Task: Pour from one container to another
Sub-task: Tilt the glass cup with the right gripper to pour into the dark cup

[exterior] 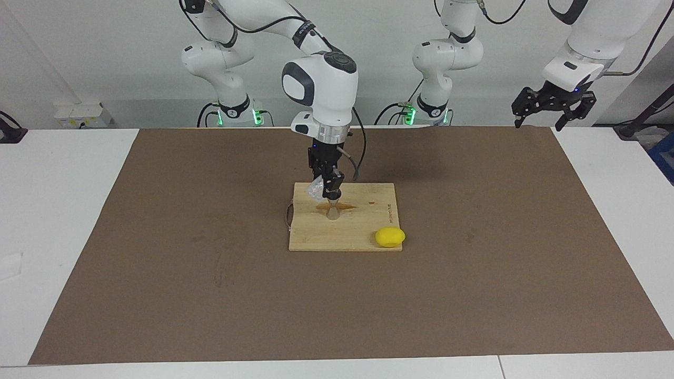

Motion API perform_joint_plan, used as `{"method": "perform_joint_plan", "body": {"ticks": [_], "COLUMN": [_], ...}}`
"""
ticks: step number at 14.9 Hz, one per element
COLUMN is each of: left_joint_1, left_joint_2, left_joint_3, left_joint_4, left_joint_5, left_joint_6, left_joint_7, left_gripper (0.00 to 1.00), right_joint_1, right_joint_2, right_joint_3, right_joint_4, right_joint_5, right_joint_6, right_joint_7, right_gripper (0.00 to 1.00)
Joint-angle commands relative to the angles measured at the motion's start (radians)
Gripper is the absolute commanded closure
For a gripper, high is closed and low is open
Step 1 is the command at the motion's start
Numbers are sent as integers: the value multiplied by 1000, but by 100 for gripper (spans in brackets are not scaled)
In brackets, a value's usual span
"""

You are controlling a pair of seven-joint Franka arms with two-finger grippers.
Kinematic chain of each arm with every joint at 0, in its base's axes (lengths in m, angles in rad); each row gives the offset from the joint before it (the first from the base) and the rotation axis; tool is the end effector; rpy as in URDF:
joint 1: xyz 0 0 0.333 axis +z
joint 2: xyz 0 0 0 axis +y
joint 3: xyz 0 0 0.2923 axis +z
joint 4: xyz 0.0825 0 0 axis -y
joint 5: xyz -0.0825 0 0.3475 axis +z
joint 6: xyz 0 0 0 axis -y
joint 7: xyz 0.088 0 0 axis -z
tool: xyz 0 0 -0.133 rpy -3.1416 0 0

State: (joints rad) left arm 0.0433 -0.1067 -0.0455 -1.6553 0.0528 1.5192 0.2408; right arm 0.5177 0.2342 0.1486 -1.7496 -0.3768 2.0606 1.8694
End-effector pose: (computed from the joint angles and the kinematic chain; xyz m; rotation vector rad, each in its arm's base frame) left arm 0.4806 0.0051 0.5873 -3.0651 0.3707 0.0558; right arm 0.4915 0.3443 0.4138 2.6779 -1.5391 0.4905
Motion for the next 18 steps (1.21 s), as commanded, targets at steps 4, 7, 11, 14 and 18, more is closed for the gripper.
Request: {"method": "perform_joint_plan", "body": {"ticks": [4,7,11,14,18], "left_joint_1": [-16,-13,-14,-16,-28], "left_joint_2": [-21,12,34,67,104], "left_joint_3": [10,13,35,35,39], "left_joint_4": [-31,-21,-18,3,45], "left_joint_5": [7,7,6,4,2], "left_joint_6": [19,35,73,78,62], "left_joint_7": [-8,-11,-12,-12,-14], "left_gripper": [0,0,0,0,0], "right_joint_1": [-4,-7,-25,-53,-100], "right_joint_2": [-4,1,7,11,13], "right_joint_3": [3,3,2,2,2], "right_joint_4": [-11,-4,-1,-1,-1], "right_joint_5": [-39,-14,88,168,275], "right_joint_6": [1,-3,3,3,-5], "right_joint_7": [8,11,11,7,-24], "right_gripper": [100,100,100,100,100]}}
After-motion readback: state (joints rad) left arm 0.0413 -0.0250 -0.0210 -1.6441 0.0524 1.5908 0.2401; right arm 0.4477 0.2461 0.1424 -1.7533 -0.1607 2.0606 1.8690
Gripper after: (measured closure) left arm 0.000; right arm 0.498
